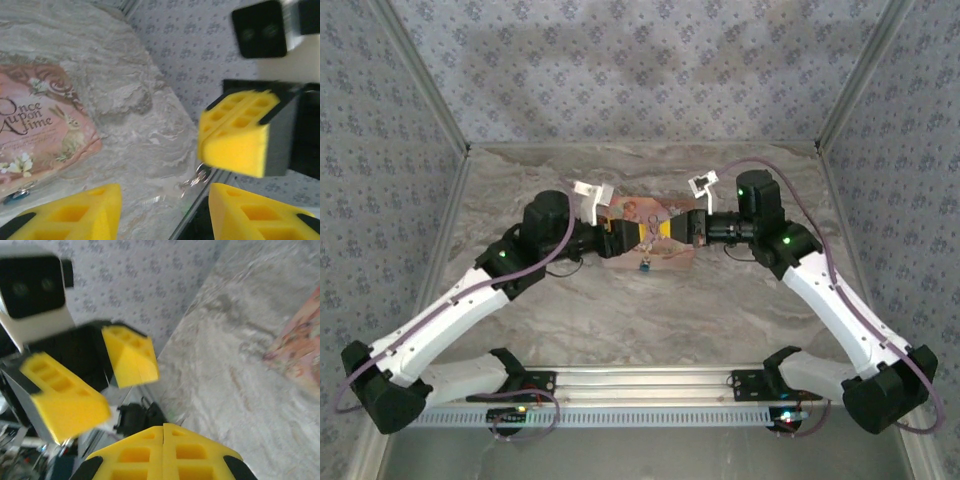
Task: Unlock the padlock with the key
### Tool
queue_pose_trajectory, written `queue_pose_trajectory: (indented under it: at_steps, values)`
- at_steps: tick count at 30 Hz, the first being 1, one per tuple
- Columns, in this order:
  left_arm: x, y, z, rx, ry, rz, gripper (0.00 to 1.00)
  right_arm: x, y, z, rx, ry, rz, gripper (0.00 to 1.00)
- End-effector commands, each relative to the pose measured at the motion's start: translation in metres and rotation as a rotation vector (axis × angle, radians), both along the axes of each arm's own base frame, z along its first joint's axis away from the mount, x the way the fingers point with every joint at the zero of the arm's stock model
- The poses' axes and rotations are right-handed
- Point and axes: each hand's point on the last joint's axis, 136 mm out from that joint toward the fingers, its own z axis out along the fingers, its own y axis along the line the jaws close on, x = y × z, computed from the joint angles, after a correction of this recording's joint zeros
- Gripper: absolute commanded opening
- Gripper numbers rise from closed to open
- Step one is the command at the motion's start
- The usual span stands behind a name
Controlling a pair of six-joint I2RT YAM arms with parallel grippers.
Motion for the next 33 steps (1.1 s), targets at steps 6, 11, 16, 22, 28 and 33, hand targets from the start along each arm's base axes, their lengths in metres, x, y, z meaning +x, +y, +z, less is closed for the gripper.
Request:
queue_pose_trajectory:
  at_steps: [6, 11, 16, 22, 28, 33]
  values:
    - [-0.039, -0.011, 0.040, -0.104, -0.050, -0.259, 0.60, -0.038, 0.004, 0.026, 0.092, -0.007, 0.237, 0.00]
    - [-0.050, -0.019, 0.039, -0.140, -0.031, -0.339, 0.55, -0.044, 0.004, 0.033, 0.113, -0.011, 0.272, 0.00]
    - [-0.058, -0.028, 0.035, -0.131, -0.024, -0.385, 0.43, -0.047, 0.004, 0.037, 0.128, -0.001, 0.290, 0.00]
    - [-0.062, -0.038, 0.028, -0.106, -0.005, -0.421, 0.35, -0.047, 0.005, 0.038, 0.135, 0.000, 0.298, 0.00]
    - [-0.063, -0.043, 0.024, -0.097, 0.000, -0.433, 0.24, -0.050, 0.006, 0.040, 0.144, 0.000, 0.313, 0.00]
    - [-0.067, -0.044, 0.026, -0.103, -0.010, -0.445, 0.00, -0.051, 0.005, 0.041, 0.147, 0.000, 0.319, 0.00]
